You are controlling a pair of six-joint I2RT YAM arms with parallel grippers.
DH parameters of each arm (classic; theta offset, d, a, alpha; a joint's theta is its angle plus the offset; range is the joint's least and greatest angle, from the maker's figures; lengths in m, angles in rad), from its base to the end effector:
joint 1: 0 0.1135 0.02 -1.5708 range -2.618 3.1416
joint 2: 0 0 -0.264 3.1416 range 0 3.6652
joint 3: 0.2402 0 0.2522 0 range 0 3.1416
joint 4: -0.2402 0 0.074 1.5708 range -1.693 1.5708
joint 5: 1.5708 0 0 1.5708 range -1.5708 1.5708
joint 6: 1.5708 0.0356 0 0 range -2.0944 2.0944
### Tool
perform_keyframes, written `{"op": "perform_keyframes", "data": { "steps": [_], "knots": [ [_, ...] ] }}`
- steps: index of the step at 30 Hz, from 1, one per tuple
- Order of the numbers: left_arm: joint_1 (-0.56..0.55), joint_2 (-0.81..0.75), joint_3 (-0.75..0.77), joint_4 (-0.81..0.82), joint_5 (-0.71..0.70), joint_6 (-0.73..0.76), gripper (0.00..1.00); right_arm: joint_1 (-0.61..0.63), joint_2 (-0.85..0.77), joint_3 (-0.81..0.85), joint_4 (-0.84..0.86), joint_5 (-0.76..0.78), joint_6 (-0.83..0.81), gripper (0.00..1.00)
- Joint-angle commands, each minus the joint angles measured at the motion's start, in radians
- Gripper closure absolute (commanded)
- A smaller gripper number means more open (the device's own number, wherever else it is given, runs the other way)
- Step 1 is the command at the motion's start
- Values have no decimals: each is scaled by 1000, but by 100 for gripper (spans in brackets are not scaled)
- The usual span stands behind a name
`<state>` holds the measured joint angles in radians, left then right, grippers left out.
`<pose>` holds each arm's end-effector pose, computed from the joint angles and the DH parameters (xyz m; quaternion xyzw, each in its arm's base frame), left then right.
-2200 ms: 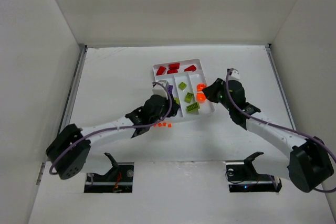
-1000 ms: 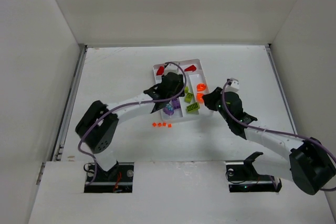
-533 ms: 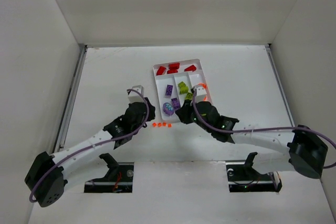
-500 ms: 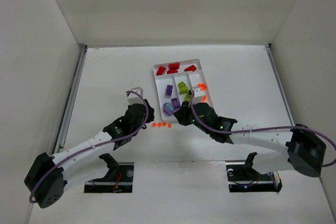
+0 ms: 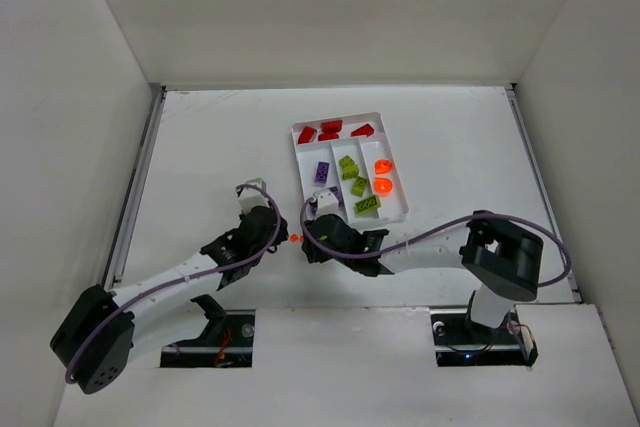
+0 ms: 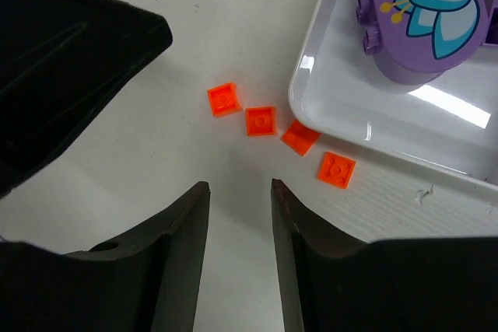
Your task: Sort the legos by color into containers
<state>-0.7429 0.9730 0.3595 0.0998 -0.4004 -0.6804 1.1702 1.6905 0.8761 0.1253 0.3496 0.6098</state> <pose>0.1561 -0.1246 0.1873 -0.0738 0.8490 -0.1927 0.4864 0.1462 0.3140 0.1703 -0.1750 0.8764 0.2275 0.3867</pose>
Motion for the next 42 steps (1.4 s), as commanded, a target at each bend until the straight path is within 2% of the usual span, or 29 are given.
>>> {"op": "perform_keyframes", "data": {
  "steps": [1, 17, 26, 31, 33, 42],
  "knots": [
    [10, 4, -28, 78, 8, -19, 72, -5, 24, 67, -3, 58, -11, 57],
    [81, -95, -113, 98, 100, -34, 72, -57, 172, 202, -65, 54, -84, 57],
    [90, -115, -113, 69, 106, -33, 72, -56, 215, 231, -115, 57, -104, 64],
    [93, -138, -100, 26, 106, -25, 72, -56, 216, 231, -128, 68, -108, 76],
    [95, -148, -96, 11, 106, -25, 69, -56, 198, 227, -136, 74, -105, 83],
    [-3, -111, -39, -29, 107, -22, 66, -43, -73, 137, -130, 60, -91, 82]
  ]
}}
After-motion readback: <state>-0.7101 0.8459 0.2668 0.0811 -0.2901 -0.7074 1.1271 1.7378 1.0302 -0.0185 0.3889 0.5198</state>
